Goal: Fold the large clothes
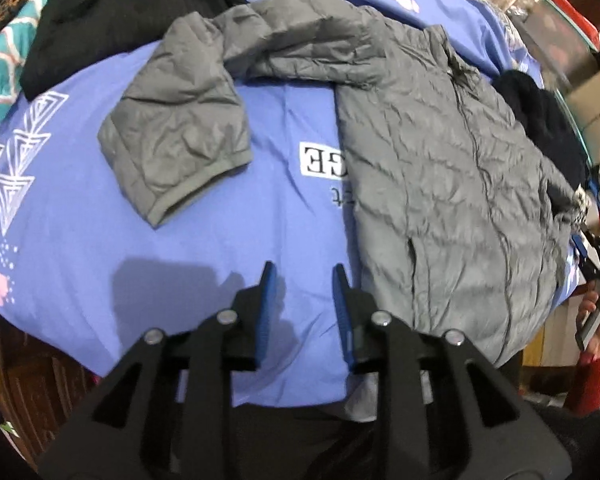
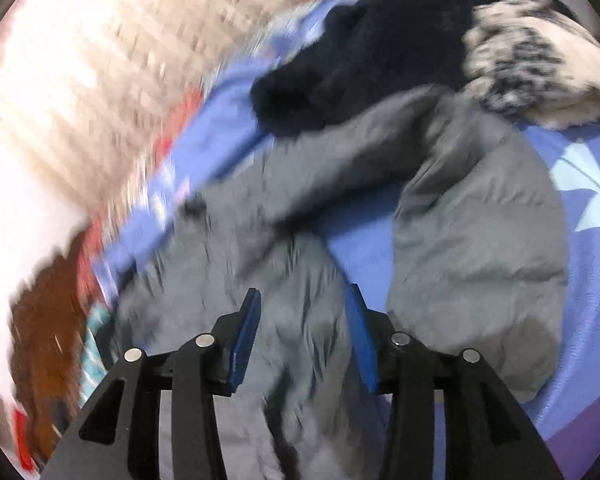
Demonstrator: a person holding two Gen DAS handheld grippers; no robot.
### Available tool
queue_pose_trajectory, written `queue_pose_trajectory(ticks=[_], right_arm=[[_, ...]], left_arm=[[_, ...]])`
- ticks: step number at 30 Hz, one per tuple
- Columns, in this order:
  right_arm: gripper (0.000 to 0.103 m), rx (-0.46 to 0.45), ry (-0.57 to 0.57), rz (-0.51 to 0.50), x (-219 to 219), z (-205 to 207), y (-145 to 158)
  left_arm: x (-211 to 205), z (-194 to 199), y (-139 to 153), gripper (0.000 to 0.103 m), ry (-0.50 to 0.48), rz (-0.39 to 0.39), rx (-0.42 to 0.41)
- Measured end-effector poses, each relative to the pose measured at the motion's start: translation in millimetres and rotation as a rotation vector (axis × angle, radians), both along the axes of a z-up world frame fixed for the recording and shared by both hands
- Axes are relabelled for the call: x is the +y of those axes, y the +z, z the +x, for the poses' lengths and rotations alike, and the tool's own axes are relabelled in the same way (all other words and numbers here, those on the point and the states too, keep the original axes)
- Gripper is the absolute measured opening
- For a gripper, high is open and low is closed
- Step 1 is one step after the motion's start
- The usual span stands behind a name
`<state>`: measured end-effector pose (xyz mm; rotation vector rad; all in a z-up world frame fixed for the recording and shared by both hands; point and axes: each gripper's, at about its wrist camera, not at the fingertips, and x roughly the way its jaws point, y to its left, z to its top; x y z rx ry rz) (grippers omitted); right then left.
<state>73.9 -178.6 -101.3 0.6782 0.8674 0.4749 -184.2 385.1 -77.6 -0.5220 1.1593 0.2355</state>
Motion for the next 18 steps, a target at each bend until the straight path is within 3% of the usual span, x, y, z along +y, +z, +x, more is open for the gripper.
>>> queue_pose_trajectory(ticks=[4,10,14,18], right_arm=[[0.066,0.005,-0.257,0.128,-58,-17,0],[0.067,0.221,-0.552,0.232,-95,-71,-45],[0.067,0.308,-0.51,0.404,-77,-97,-85],[0.067,0.371,-0.484,0.523,-66,-80,-119]], left_arm=[[-12,12,-13,0.026,-0.049,-0.024,0.028],[-50,40,-24,0.026,-0.149,-0.071,0.024],[-82,62,-23,0.027,-0.212,-0.088,0.004],[-113,82,-23,0.028,-0.273,-0.099,0.001]])
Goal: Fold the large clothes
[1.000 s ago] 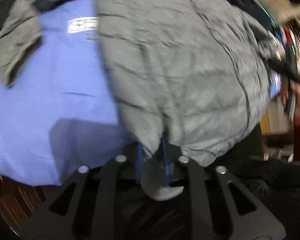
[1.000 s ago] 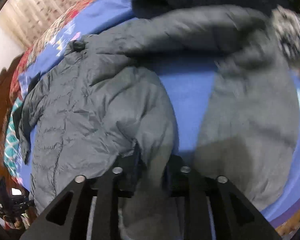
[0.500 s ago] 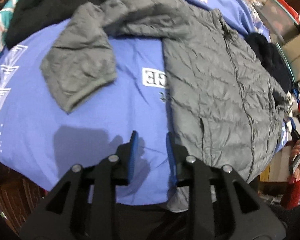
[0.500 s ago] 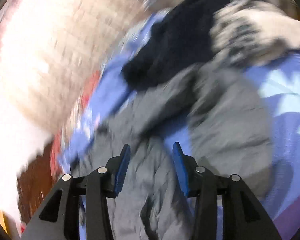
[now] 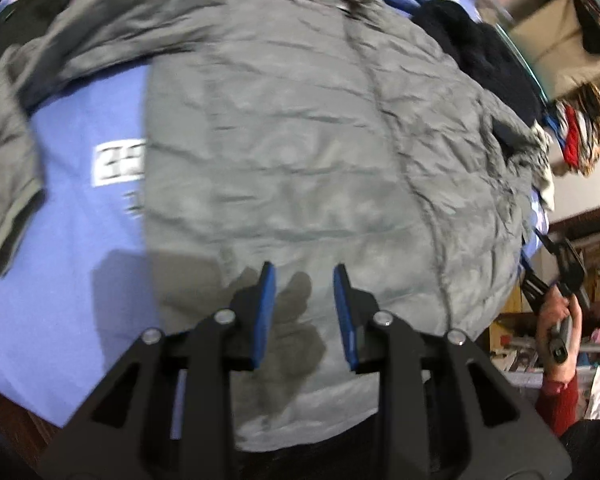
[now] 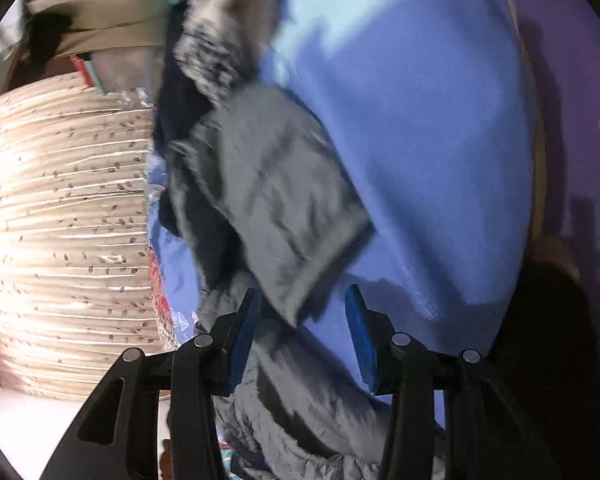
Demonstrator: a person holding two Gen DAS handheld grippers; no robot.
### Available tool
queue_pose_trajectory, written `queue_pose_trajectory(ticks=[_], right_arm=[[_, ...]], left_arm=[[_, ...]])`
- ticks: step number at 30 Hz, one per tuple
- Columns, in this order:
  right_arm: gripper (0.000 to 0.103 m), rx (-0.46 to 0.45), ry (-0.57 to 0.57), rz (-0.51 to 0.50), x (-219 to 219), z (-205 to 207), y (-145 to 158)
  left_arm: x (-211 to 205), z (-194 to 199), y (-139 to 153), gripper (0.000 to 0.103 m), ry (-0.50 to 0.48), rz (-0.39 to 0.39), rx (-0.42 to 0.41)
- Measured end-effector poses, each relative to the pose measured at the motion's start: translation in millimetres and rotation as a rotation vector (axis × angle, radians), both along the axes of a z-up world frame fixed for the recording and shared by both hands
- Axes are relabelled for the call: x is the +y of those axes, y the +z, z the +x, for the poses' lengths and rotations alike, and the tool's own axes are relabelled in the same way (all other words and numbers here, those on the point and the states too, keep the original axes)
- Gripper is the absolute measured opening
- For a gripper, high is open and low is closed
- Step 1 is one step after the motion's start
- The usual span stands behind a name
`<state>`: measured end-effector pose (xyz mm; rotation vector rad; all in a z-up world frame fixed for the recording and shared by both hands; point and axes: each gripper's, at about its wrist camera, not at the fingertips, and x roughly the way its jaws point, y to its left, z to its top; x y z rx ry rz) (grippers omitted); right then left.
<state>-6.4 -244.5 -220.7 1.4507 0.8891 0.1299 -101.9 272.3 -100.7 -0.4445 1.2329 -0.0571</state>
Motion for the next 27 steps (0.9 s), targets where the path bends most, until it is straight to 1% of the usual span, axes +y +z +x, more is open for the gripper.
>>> queue_pose_trajectory(ticks=[1,2,3,4,5,6,7,8,9,11,12,13,14,15,16,17,18,19,20,21,22,23,24,25,26,27], right_arm=[[0.067,-0.03,0.006,0.019,-2,7,-1],[0.053,-0.074,0.001,-0.005,-8,15,4],[0.034,-0.106,-0.006,-0.059,-15,19,15],[0.033,-0.16,-0.011,-0.173,-27,27,36],[0.032,-0.218,-0.024,-0.325,-42,34,65],[0.031,-0.256,-0.042,-0.425,-52,38,86],[0.031,-0.292,-0.072,-0.528,-65,41,109],[0.031,-0.326,-0.129,-0.654,-83,44,138],[0.031,-0.349,-0.168,-0.732,-93,46,157],[0.031,-0.412,-0.246,-0.955,-120,55,204],[0.031,-0.419,-0.261,-1.062,-128,62,220],[0.031,-0.404,-0.25,-1.129,-135,67,225],[0.031,-0.364,-0.226,-1.19,-140,80,225],[0.031,-0.282,-0.189,-1.244,-148,96,218],[0.031,-0.218,-0.185,-1.256,-153,101,209],[0.032,-0.157,-0.2,-1.221,-162,102,197],[0.032,-0.143,-0.224,-1.108,-172,95,184],[0.032,-0.193,-0.262,-0.88,-180,78,164],[0.033,-0.227,-0.27,-0.72,-177,65,145],[0.034,-0.251,-0.251,-0.6,-168,57,130],[0.036,-0.278,-0.225,-0.5,-156,47,116],[0.045,-0.288,-0.204,-0.427,-144,43,107],[0.058,-0.288,-0.169,-0.314,-122,35,87],[0.065,-0.286,-0.147,-0.243,-109,30,80],[0.076,-0.281,-0.111,-0.141,-86,26,63],[0.083,-0.268,-0.087,-0.077,-70,27,51]], left_arm=[[-6,3,0,0.028,-0.009,0.001,-0.003],[-10,4,1,0.028,-0.015,-0.001,-0.007],[-16,5,3,0.028,-0.018,-0.005,-0.015],[-19,4,4,0.028,-0.019,-0.007,-0.019],[-21,4,4,0.028,-0.02,-0.008,-0.022],[-23,3,4,0.028,-0.023,-0.005,-0.021],[-24,2,3,0.028,-0.023,0.003,-0.014],[-24,1,0,0.028,-0.021,0.011,-0.004],[-25,2,-2,0.028,-0.017,0.014,0.004],[-24,1,-6,0.028,-0.008,0.014,0.024],[-23,1,-6,0.028,-0.005,0.014,0.026],[-24,1,-7,0.028,-0.005,0.015,0.026],[-26,2,-6,0.028,-0.006,0.017,0.024],[-28,2,-6,0.028,-0.009,0.017,0.024],[-30,3,-6,0.028,-0.012,0.017,0.025],[-31,3,-7,0.028,-0.015,0.017,0.025],[-33,4,-6,0.028,-0.02,0.017,0.025],[-34,3,-7,0.028,-0.025,0.019,0.025],[-36,3,-7,0.028,-0.028,0.022,0.027],[-36,3,-8,0.028,-0.031,0.025,0.033],[-37,4,-10,0.028,-0.035,0.025,0.04],[-38,5,-11,0.028,-0.04,0.026,0.047],[-39,7,-12,0.028,-0.048,0.032,0.055],[-40,9,-12,0.028,-0.055,0.038,0.06],[-42,11,-11,0.028,-0.063,0.042,0.058],[-43,13,-9,0.028,-0.068,0.044,0.052]])
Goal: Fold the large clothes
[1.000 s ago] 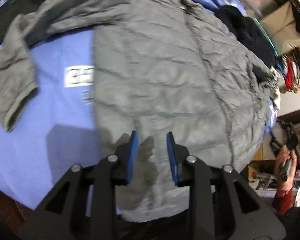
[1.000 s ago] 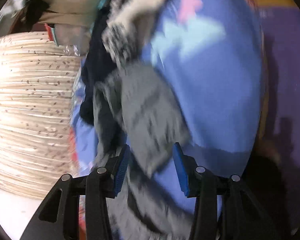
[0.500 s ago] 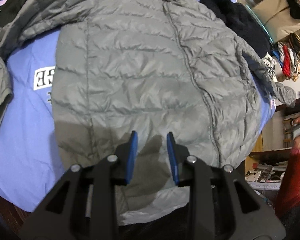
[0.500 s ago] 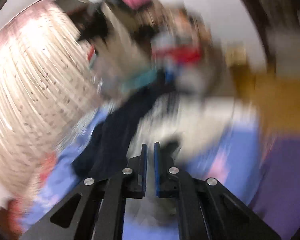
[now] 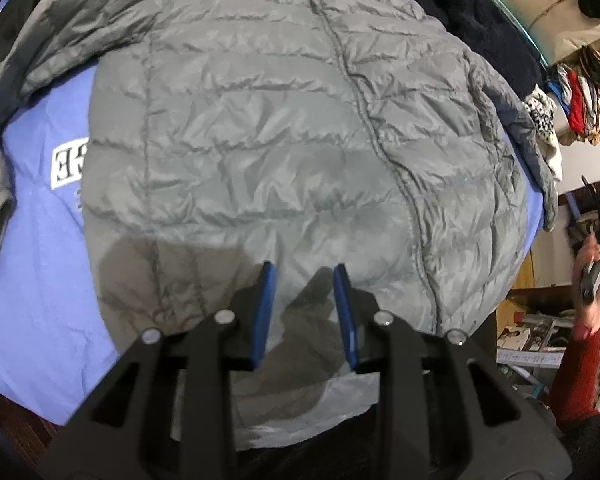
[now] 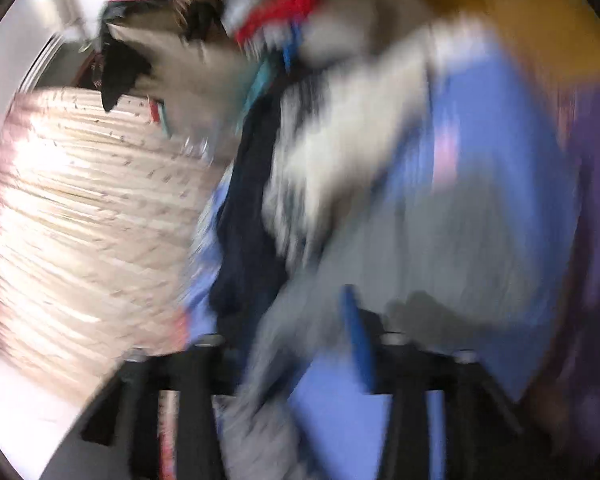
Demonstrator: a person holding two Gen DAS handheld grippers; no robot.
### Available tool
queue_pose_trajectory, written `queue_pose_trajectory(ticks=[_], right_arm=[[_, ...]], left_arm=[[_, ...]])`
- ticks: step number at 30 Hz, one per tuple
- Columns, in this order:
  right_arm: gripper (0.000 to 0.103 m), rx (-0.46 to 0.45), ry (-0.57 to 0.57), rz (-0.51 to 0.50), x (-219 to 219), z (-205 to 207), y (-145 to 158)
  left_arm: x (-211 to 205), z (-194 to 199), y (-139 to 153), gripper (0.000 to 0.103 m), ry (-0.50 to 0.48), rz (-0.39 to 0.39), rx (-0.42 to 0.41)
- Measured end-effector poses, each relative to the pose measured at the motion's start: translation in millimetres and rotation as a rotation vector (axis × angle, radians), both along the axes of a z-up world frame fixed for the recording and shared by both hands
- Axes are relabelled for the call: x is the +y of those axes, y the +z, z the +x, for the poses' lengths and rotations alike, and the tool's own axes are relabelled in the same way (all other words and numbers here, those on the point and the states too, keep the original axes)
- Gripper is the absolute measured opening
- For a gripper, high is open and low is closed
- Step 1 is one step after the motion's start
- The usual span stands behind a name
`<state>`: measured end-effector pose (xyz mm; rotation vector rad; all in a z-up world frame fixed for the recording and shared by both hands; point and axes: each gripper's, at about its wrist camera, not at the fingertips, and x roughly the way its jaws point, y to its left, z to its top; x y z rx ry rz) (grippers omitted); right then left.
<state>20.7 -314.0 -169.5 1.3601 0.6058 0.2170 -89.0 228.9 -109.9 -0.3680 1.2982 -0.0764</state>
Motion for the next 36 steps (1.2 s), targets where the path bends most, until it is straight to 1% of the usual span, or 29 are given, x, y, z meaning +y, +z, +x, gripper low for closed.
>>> queue_pose_trajectory(ticks=[2,3,6,7,9,13,14,15,16,17,19,21,22,23,24,26,27,30,32,34,36], right_arm=[[0.086,0.042,0.029,0.059,27,5,-9],[0.086,0.069,0.027,0.062,35,11,-16],[0.086,0.113,-0.031,0.069,36,26,-24],[0.086,0.121,-0.058,0.058,34,30,-25],[0.086,0.133,-0.12,0.0,24,45,-24],[0.086,0.139,-0.208,-0.095,2,57,-25],[0.081,0.135,-0.217,-0.133,-1,59,-22],[0.051,0.127,-0.218,-0.205,-3,67,-17],[0.033,0.12,-0.198,-0.277,-4,76,-13],[0.029,0.102,-0.18,-0.324,0,81,-4],[0.028,0.006,-0.139,-0.47,17,77,31],[0.028,-0.118,-0.068,-0.654,49,68,73],[0.028,-0.207,-0.022,-0.756,72,63,97],[0.028,-0.283,0.02,-0.839,95,60,117],[0.028,-0.344,0.055,-0.904,116,58,133],[0.028,-0.424,0.117,-0.97,148,59,154],[0.028,-0.468,0.158,-0.996,169,63,165],[0.028,-0.55,0.269,-1.037,223,78,185],[0.028,-0.599,0.333,-1.059,258,85,197],[0.028,-0.663,0.415,-1.097,307,93,210],[0.028,-0.731,0.512,-1.133,365,99,222]], left_arm=[[-3,3,7,0.028,-0.004,0.008,-0.023],[-4,4,9,0.028,-0.003,0.015,-0.032],[-7,4,17,0.028,-0.003,0.058,-0.056],[-8,4,18,0.028,0.001,0.077,-0.062],[-12,4,18,0.028,0.006,0.125,-0.067],[-18,11,14,0.028,0.003,0.217,-0.052],[-19,16,13,0.028,0.007,0.241,-0.049],[-19,20,12,0.028,0.013,0.256,-0.048],[-19,24,12,0.028,0.021,0.278,-0.048],[-19,28,12,0.028,0.028,0.293,-0.048],[-18,36,12,0.028,0.048,0.34,-0.057],[-13,41,13,0.03,0.071,0.39,-0.069],[-11,43,13,0.037,0.082,0.41,-0.076],[-8,45,14,0.042,0.092,0.43,-0.089],[-7,46,15,0.042,0.096,0.441,-0.101],[0,50,17,0.042,0.101,0.459,-0.117],[3,52,17,0.042,0.104,0.454,-0.121],[25,51,24,0.042,0.15,0.425,-0.151],[48,49,32,0.042,0.195,0.424,-0.174],[69,45,40,0.042,0.243,0.414,-0.193],[95,39,44,0.043,0.293,0.402,-0.205]])
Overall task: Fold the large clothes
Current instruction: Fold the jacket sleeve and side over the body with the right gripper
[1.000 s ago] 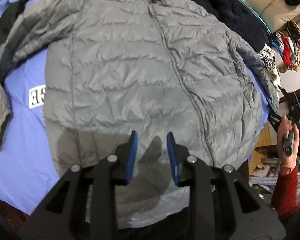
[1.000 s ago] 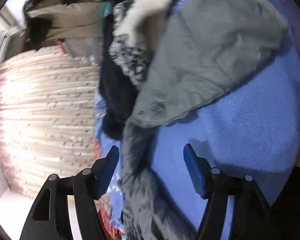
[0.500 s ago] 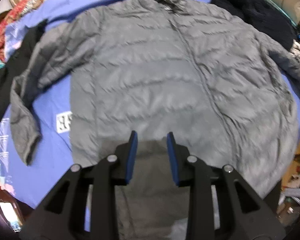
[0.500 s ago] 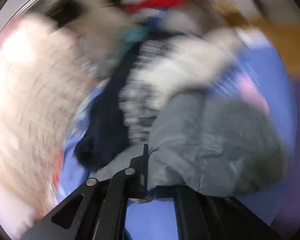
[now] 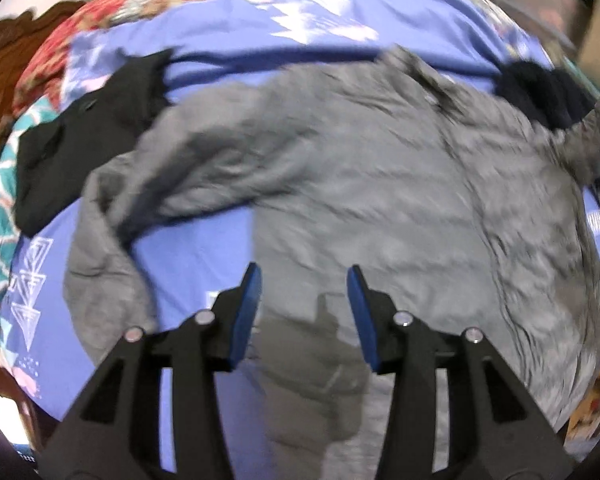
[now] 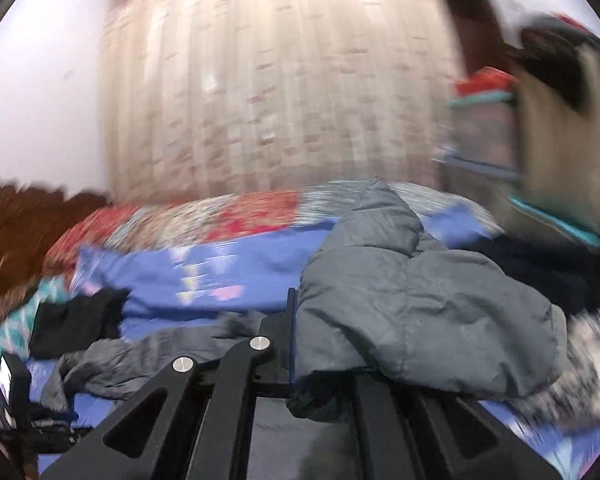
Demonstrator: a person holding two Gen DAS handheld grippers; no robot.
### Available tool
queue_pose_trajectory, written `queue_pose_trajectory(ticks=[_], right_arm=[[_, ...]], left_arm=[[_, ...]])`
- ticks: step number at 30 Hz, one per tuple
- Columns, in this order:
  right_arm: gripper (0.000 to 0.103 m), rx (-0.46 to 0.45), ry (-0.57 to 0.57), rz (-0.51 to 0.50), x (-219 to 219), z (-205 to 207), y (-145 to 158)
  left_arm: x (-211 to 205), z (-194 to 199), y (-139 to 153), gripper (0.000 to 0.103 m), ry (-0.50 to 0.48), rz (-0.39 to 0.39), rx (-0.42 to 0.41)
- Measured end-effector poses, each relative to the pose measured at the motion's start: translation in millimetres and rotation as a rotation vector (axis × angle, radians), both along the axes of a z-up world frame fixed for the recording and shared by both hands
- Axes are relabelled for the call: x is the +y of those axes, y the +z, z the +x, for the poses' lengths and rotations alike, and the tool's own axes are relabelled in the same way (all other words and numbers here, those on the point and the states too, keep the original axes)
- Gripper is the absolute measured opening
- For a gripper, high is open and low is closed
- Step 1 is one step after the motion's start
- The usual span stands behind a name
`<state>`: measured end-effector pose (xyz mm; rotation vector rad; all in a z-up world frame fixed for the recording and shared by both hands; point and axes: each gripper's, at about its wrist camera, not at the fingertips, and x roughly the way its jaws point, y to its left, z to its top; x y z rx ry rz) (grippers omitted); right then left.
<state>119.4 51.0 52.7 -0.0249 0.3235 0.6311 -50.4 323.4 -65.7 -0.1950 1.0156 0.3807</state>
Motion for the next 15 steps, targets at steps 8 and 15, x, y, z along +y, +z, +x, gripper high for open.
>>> queue_pose_trajectory(ticks=[8,15], right_arm=[[0.028,0.07,0.323,-0.286,214,14,-56],[0.044,0.583,0.52,-0.257,260,30,-177]], left_arm=[[80,-7,2,0.043,0.113,-0.085,-0.036],[87,54,8,0.043,0.04,-0.148,-0.068]])
